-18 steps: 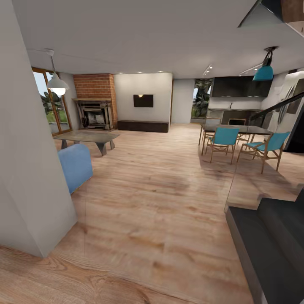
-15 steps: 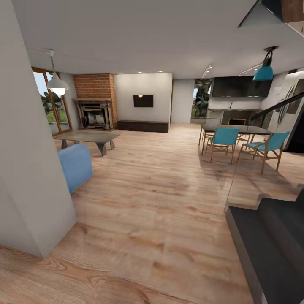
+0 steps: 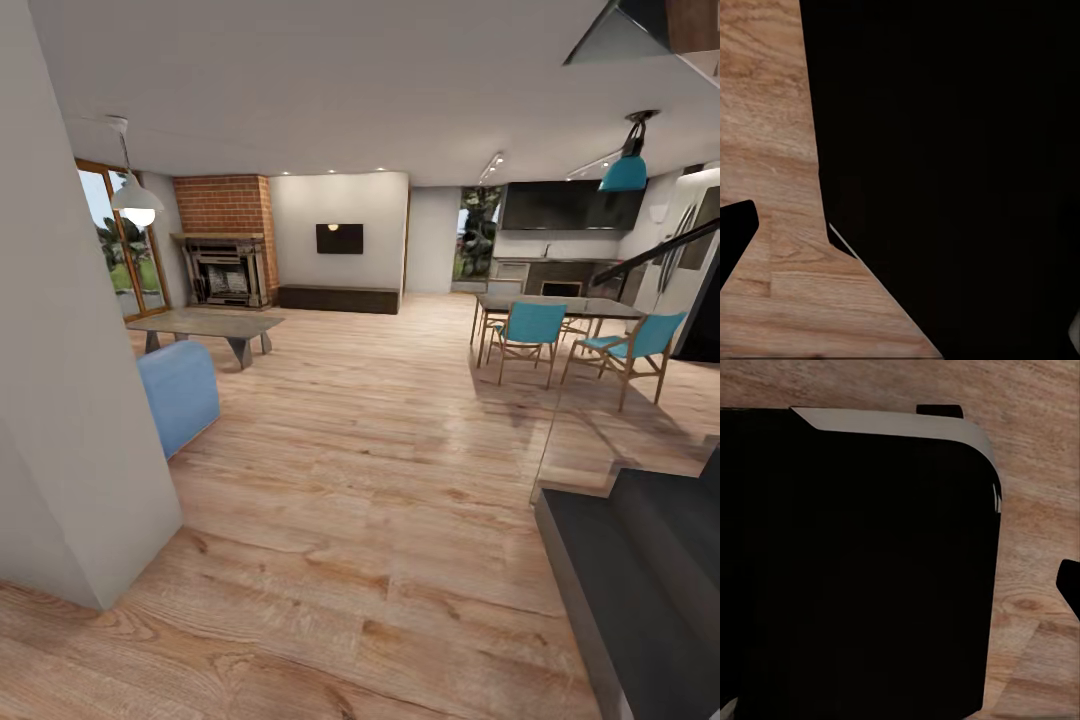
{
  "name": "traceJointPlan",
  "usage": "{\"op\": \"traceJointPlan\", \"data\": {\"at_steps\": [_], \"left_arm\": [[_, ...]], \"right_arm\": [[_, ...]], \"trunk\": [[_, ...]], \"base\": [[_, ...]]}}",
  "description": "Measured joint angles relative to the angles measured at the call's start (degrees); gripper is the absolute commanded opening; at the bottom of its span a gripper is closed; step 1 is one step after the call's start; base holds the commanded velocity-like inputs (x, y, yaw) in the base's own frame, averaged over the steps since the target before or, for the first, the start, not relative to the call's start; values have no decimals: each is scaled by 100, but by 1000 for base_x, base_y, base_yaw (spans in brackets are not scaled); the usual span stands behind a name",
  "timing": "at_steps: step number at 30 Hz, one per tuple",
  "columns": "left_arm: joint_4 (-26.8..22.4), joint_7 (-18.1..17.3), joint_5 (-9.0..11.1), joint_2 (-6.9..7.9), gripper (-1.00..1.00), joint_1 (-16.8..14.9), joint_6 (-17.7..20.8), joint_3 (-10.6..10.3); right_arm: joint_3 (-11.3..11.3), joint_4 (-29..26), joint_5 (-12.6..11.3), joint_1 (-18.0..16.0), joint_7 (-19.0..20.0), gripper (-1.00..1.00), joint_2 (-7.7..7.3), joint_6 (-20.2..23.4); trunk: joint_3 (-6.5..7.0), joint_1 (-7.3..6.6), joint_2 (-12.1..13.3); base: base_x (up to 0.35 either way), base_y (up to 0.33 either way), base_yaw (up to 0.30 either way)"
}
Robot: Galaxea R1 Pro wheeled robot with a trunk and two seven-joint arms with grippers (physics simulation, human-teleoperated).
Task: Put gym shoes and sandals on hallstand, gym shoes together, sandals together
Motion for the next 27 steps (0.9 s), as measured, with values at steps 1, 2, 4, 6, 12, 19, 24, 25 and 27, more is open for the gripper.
{"op": "traceJointPlan", "data": {"at_steps": [1,2,4,6,12,19,24,25,27], "left_arm": [[1,0,0,3,100,2,3,-1],[2,0,0,7,100,3,5,-2],[0,1,0,15,100,5,6,-4],[-4,4,1,41,100,7,6,-4],[-162,10,1,122,100,8,6,-4],[-375,26,1,259,100,-43,10,-3],[-538,40,1,295,100,-65,5,0],[-571,42,1,297,100,-70,5,2],[-640,45,1,302,100,-94,4,5]], "right_arm": [[0,1,0,-2,0,100,-2,2],[0,2,1,-3,0,100,-4,6],[0,-1,3,-5,0,100,-8,11],[-2,-21,6,-8,0,100,-17,19],[-11,-106,2,-13,-6,100,-74,16],[-20,-332,0,-17,-8,100,-247,2],[-28,-494,0,-17,-14,100,-329,-16],[-29,-526,0,-17,-14,100,-341,-25],[-31,-593,0,-17,-15,100,-365,-64]], "trunk": [[0,0,0],[0,0,0],[0,0,0],[0,0,0],[0,0,0],[0,0,0],[1,0,0],[1,0,0],[1,0,0]], "base": [[0,0,0],[0,0,0],[0,0,0],[0,0,0],[0,0,0],[0,0,0],[0,0,0],[0,0,0],[0,0,0]]}}
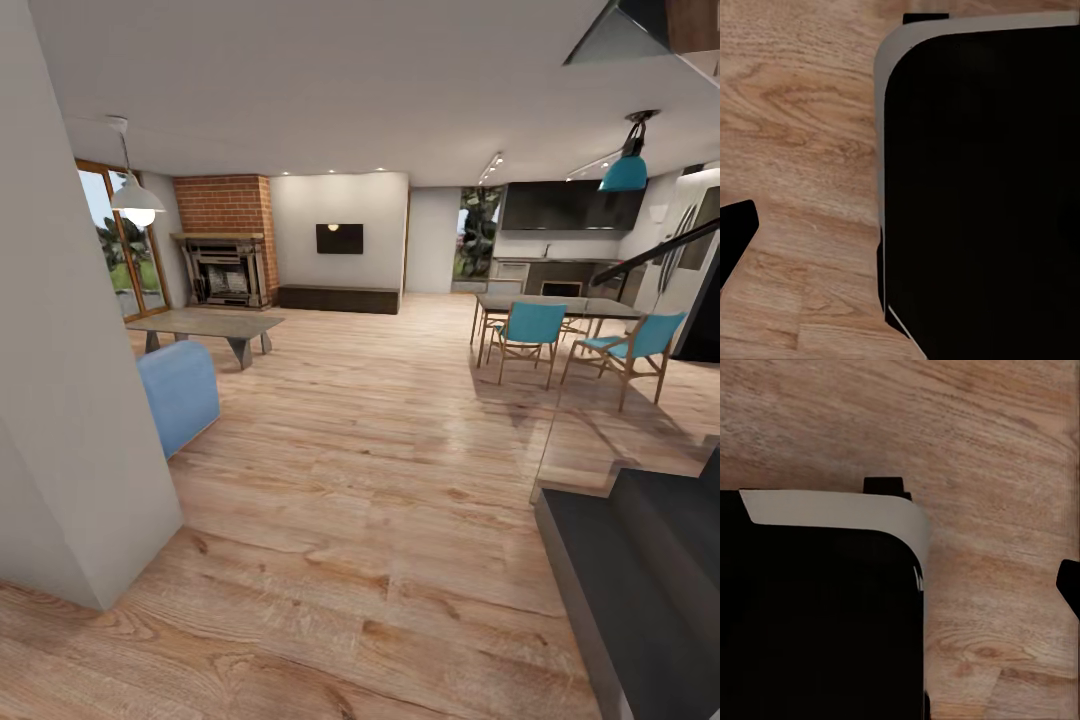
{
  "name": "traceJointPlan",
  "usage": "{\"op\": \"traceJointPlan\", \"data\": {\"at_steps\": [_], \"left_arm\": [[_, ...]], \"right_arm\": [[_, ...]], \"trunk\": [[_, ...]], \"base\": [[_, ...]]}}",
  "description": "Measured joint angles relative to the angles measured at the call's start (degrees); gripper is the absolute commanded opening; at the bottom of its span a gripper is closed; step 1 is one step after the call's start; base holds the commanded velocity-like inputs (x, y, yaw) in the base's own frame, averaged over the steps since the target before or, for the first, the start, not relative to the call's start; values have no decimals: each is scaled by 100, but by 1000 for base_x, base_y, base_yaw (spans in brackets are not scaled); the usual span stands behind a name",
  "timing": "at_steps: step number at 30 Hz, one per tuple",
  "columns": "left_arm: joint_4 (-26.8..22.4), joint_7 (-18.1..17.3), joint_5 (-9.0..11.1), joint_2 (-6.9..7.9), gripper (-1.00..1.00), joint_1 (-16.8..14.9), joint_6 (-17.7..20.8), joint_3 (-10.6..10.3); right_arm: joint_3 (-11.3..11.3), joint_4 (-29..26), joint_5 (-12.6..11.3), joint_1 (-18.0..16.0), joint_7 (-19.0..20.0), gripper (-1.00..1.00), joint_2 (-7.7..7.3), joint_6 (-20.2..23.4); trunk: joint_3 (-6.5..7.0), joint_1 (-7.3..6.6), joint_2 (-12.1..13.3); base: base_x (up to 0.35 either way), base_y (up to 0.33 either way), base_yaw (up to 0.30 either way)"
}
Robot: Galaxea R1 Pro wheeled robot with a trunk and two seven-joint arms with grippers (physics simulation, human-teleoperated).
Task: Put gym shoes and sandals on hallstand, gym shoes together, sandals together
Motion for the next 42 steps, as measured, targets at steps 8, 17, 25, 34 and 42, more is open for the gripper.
{"op": "traceJointPlan", "data": {"at_steps": [8,17,25,34,42], "left_arm": [[-262,2,0,1,100,-115,-1,6],[-1056,3,10,-5,100,-496,-1,7],[-1098,3,22,-18,100,-976,-75,7],[-1113,7,25,-29,100,-1219,-574,8],[-1111,16,31,-51,100,-1265,-820,8]], "right_arm": [[-1,-265,0,1,4,100,-26,-182],[-5,-1843,0,1,13,100,-31,-630],[-7,-2395,0,1,47,100,-31,-939],[-8,-2640,3,1,49,100,-31,-1116],[-17,-2667,4,1,15,100,-30,-1140]], "trunk": [[0,0,0],[1,0,0],[1,0,0],[0,0,0],[0,0,0]], "base": [[0,0,0],[0,0,0],[0,0,0],[0,0,0],[0,0,1]]}}
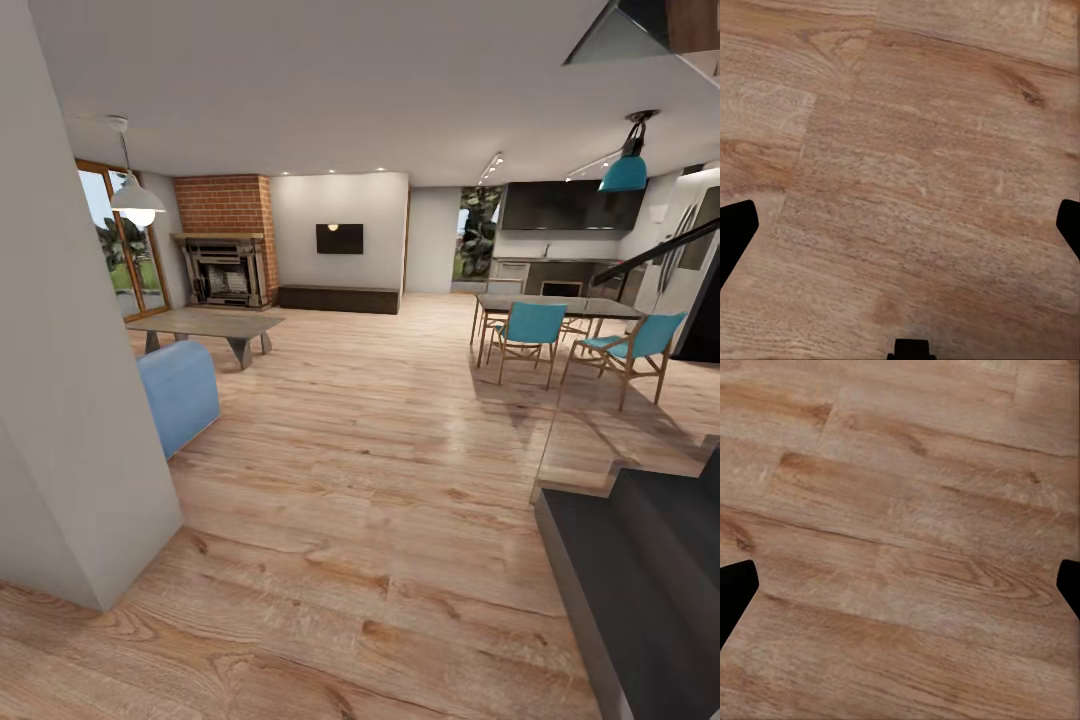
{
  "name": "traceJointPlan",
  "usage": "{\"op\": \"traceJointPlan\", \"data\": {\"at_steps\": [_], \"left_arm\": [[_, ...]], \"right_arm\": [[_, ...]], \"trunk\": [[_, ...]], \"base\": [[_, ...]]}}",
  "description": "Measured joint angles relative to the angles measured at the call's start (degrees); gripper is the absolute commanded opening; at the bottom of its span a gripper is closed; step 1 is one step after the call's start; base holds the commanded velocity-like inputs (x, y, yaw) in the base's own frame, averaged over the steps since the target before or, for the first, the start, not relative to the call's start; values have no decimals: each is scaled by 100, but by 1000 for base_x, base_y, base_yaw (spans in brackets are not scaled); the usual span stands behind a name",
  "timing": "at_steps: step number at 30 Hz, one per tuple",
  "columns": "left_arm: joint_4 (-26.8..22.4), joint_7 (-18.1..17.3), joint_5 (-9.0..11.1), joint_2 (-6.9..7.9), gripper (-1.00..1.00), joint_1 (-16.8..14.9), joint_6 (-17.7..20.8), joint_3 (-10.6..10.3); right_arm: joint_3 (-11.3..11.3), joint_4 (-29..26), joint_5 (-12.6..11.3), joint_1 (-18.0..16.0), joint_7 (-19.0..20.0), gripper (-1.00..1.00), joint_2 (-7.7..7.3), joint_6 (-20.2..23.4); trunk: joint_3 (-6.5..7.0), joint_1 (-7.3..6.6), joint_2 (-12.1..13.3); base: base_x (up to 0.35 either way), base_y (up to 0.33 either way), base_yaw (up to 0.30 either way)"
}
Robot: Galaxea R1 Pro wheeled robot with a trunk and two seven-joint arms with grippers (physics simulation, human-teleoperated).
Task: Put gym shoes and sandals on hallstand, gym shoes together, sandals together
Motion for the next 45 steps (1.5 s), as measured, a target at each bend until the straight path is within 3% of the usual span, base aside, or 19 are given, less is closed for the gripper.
{"op": "traceJointPlan", "data": {"at_steps": [9,18,24,45], "left_arm": [[44,0,3,19,100,37,-175,116],[82,1,0,28,100,97,-798,352],[98,1,-2,29,100,105,-979,399],[187,-7,2,48,100,106,-1037,427]], "right_arm": [[-1,103,2,-1,-11,100,-1,-9],[4,332,-3,-1,-16,100,12,-22],[5,395,-5,-1,-16,100,16,-56],[0,438,-5,-2,-16,100,25,-65]], "trunk": [[-25,0,0],[-73,0,0],[-113,0,0],[-264,0,0]], "base": [[0,0,126],[0,0,205],[0,16,199],[0,257,185]]}}
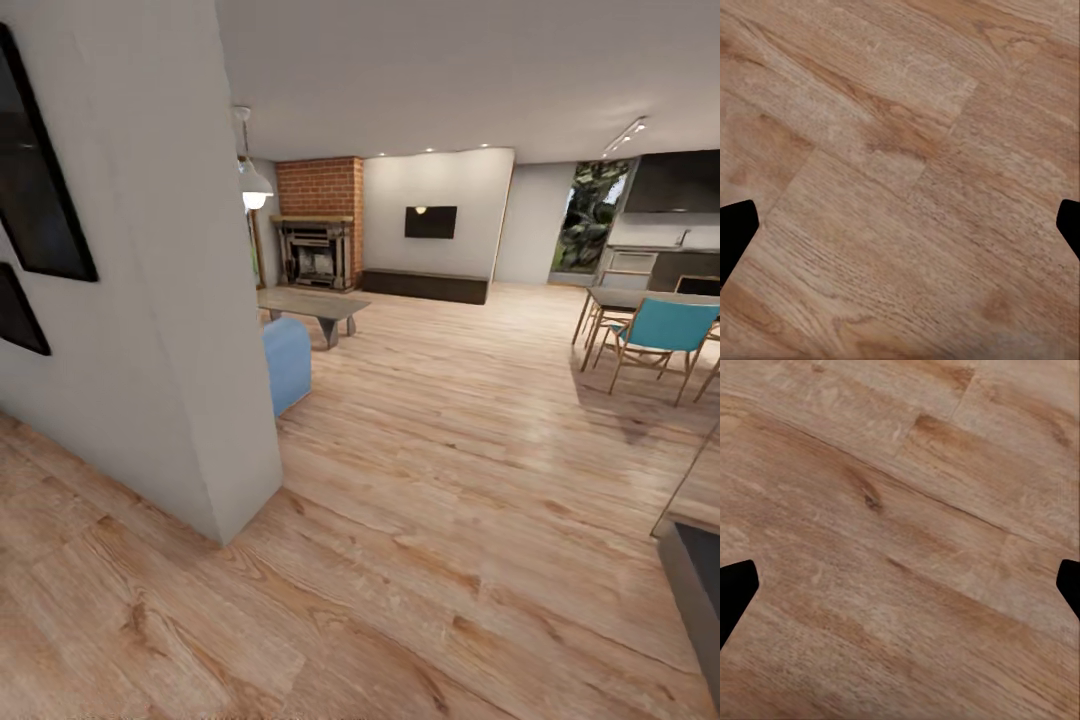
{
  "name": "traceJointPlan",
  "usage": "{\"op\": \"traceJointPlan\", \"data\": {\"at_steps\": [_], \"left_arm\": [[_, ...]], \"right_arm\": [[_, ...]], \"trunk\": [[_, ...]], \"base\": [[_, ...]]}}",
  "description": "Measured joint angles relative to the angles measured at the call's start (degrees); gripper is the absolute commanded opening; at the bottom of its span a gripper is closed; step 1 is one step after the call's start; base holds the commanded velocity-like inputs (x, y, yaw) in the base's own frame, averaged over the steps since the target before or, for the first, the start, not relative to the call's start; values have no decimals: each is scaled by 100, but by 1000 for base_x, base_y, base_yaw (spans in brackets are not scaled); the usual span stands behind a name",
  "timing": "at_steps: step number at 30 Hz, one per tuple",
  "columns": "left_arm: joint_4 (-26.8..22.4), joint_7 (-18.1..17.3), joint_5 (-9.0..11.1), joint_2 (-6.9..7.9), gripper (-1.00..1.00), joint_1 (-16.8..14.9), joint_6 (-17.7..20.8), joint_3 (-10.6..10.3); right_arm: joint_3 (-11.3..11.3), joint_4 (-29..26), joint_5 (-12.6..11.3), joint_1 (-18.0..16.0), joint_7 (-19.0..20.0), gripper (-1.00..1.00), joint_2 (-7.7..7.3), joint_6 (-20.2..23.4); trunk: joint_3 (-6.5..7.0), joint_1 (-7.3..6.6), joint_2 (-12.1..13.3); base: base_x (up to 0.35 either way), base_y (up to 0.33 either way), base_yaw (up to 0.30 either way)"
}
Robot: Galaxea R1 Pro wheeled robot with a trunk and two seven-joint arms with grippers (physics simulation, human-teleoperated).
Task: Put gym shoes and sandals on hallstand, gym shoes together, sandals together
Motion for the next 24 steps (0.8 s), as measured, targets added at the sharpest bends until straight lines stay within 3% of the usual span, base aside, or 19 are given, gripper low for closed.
{"op": "traceJointPlan", "data": {"at_steps": [24], "left_arm": [[0,-21,1,7,100,-3,0,2]], "right_arm": [[0,-7,0,0,0,100,0,0]], "trunk": [[-141,0,0]], "base": [[0,307,227]]}}
